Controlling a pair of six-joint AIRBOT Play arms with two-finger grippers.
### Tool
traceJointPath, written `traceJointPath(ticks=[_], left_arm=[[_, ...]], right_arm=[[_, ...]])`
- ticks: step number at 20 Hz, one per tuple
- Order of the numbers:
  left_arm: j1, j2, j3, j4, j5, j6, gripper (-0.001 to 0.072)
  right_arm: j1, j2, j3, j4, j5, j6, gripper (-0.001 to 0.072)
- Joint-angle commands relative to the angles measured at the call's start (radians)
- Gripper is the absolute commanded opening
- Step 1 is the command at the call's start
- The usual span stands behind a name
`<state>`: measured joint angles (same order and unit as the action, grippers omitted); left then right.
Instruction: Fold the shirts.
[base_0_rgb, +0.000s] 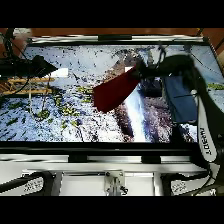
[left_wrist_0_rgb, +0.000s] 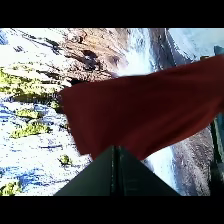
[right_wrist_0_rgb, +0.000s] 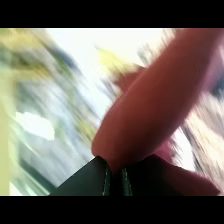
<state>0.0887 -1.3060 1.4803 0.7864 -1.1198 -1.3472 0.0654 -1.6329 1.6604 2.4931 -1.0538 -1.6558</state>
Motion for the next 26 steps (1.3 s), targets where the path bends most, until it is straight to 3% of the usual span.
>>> traceJointPath(ticks=[1,4,8,13,17,21,24,26], left_arm=[[0.000,0.000,0.000,0.000,0.000,0.001,0.0039],[0.000,0.000,0.000,0.000,0.000,0.001,0.0039],[0.000,0.000,0.000,0.000,-0.001,0.001,0.0039],[-0.024,0.000,0.000,0.000,-0.008,0.027,0.0039],[-0.055,0.000,0.000,0.000,-0.019,0.031,0.0039],[-0.071,0.000,0.000,0.000,-0.018,0.031,0.0039],[-0.072,0.000,0.000,0.000,-0.019,0.030,0.0039],[-0.072,0.000,0.000,0.000,-0.018,0.036,0.0039]], right_arm=[[-0.100,0.016,0.243,0.027,-0.012,0.116,0.0067],[-0.188,0.016,0.328,0.026,0.082,0.144,0.0067],[-0.260,0.006,0.330,0.018,0.335,0.183,0.0067],[-0.269,-0.048,0.330,0.019,0.627,0.185,0.0067],[-0.269,-0.103,0.330,-0.015,0.777,0.151,0.0067],[-0.270,-0.119,0.330,-0.085,0.749,0.132,0.0067],[-0.294,-0.091,0.330,-0.176,0.539,0.154,0.0068],[-0.333,-0.074,0.330,-0.201,0.389,0.253,0.0068]])
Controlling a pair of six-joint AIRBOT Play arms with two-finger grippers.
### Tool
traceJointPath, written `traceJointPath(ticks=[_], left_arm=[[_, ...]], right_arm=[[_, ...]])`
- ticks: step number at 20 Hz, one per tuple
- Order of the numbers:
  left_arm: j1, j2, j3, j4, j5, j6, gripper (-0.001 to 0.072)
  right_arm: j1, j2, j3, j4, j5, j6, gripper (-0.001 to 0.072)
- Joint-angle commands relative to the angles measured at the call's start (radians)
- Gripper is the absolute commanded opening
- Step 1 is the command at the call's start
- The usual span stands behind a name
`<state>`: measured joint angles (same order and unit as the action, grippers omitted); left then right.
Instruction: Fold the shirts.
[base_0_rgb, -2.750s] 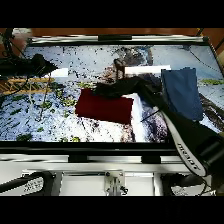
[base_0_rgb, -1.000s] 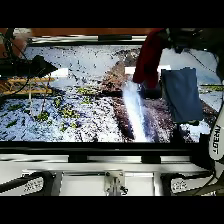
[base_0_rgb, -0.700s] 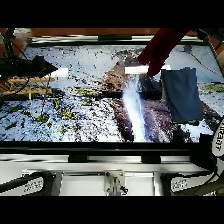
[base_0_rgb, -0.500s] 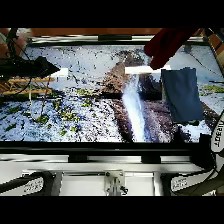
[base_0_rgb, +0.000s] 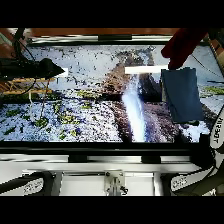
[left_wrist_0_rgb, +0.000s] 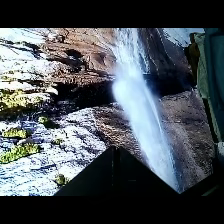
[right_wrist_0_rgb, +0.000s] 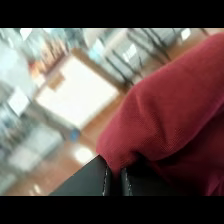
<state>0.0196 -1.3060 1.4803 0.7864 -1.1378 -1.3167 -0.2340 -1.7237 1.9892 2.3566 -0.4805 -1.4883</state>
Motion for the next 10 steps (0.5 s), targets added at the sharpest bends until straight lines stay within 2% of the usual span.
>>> traceJointPath(ticks=[1,5,8,10], left_arm=[[-0.003,0.000,0.000,0.000,0.000,0.023,0.0039],[-0.003,0.000,0.000,0.000,0.000,0.049,0.0039],[-0.003,0.000,0.000,0.000,0.002,0.053,0.0039],[-0.003,0.000,0.000,0.000,0.003,0.053,0.0039]], right_arm=[[-0.054,0.027,0.001,-0.093,-0.251,0.129,0.0068],[-0.097,0.085,0.001,-0.332,-0.482,0.328,0.0068],[-0.097,0.136,0.001,-0.540,-0.579,0.426,0.0068],[-0.097,0.151,0.001,-0.605,-0.652,0.464,0.0068]])
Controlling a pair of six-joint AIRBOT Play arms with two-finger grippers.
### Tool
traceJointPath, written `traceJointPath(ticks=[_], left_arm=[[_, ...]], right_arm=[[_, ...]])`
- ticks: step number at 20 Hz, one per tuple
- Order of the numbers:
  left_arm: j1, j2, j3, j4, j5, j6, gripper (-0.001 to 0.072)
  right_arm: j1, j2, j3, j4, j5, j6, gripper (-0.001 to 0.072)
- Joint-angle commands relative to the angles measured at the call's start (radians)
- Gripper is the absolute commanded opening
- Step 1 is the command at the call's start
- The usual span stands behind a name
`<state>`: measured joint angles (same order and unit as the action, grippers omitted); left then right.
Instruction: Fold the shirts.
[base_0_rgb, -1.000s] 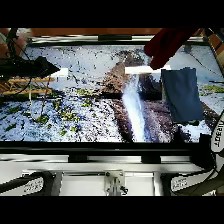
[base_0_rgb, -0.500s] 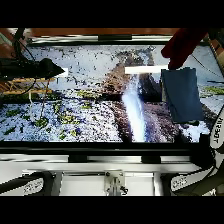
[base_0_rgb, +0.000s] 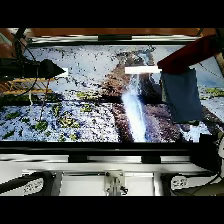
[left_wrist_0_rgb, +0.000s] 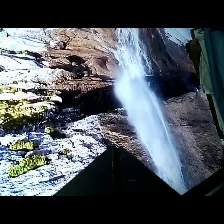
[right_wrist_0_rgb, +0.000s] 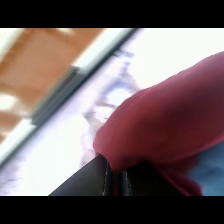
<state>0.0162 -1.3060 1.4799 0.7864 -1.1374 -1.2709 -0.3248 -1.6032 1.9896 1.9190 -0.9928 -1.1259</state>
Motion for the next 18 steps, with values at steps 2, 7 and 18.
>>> traceJointPath(ticks=[2,7,18], left_arm=[[0.000,0.000,0.000,0.000,0.002,0.032,0.0039],[0.000,0.000,0.000,0.000,0.002,0.033,0.0039],[0.000,0.000,0.000,0.000,0.003,0.048,0.0040]], right_arm=[[-0.007,0.031,0.000,-0.181,-0.297,0.105,0.0068],[-0.002,0.031,-0.005,-0.342,-0.697,0.089,0.0068],[0.048,0.032,-0.296,-0.357,-0.764,0.117,0.0068]])
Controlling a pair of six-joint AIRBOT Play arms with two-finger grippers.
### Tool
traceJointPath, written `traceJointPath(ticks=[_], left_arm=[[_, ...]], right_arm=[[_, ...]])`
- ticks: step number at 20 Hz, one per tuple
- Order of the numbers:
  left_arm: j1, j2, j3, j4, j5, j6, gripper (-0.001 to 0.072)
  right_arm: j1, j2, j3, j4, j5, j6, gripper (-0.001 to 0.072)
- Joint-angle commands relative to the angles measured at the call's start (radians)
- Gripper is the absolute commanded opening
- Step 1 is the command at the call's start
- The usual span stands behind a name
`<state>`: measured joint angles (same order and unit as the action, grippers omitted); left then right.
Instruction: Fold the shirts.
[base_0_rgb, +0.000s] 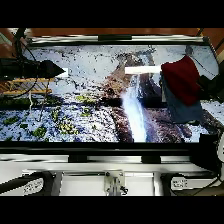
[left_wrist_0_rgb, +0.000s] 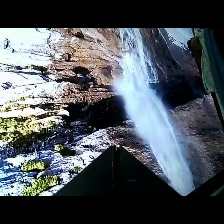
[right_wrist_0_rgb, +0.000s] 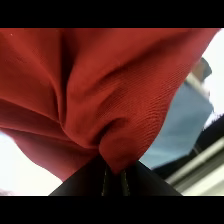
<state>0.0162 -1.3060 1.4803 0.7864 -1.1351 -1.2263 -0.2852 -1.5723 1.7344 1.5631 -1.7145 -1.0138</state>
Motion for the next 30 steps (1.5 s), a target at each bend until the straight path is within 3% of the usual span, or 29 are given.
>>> traceJointPath(ticks=[1,5,6,7,8,12,14,17,19,20,21,22,26,30], left_arm=[[0.000,0.000,0.000,0.000,0.001,0.003,0.0039],[0.000,0.000,0.000,0.000,0.000,0.003,0.0039],[0.000,0.000,0.000,0.000,0.000,0.003,0.0039],[0.000,0.000,0.000,0.000,0.000,0.004,0.0039],[0.000,0.000,0.000,0.000,0.000,0.004,0.0039],[-0.017,0.000,0.002,0.087,-0.013,0.010,0.0037],[-0.091,0.000,0.003,0.372,-0.047,-0.081,0.0036],[-0.240,-0.024,0.003,0.817,-0.116,-0.289,0.0037],[-0.306,-0.063,0.003,0.893,-0.202,-0.312,0.0051],[-0.328,-0.083,0.003,0.889,-0.234,-0.313,0.0241],[-0.348,-0.100,0.003,0.889,-0.252,-0.317,0.0603],[-0.359,-0.109,0.003,0.889,-0.253,-0.342,0.0667],[-0.335,-0.118,0.003,0.889,-0.263,-0.384,0.0662],[-0.322,-0.118,0.003,0.890,-0.262,-0.384,0.0662]], right_arm=[[0.008,0.000,-0.041,-0.002,-0.051,0.005,0.0068],[0.008,0.000,-0.041,-0.002,-0.108,0.004,0.0068],[0.008,0.000,-0.041,-0.016,-0.111,0.002,0.0098],[0.008,0.000,-0.041,-0.031,-0.112,-0.003,0.0301],[0.008,0.002,-0.040,-0.045,-0.121,-0.050,0.0572],[0.009,0.045,0.015,-0.116,-0.108,-0.210,0.0588],[0.010,0.080,0.111,-0.123,-0.009,-0.290,0.0587],[0.123,0.162,0.169,-0.121,0.313,-0.347,0.0586],[0.266,0.166,0.169,-0.089,0.363,-0.332,0.0586],[0.344,0.142,0.169,-0.073,0.328,-0.311,0.0587],[0.412,0.100,0.169,-0.073,0.272,-0.301,0.0588],[0.454,0.052,0.169,-0.065,0.218,-0.300,0.0588],[0.484,-0.115,0.169,0.116,0.098,-0.311,0.0588],[0.486,-0.162,0.169,0.137,0.095,-0.311,0.0588]])
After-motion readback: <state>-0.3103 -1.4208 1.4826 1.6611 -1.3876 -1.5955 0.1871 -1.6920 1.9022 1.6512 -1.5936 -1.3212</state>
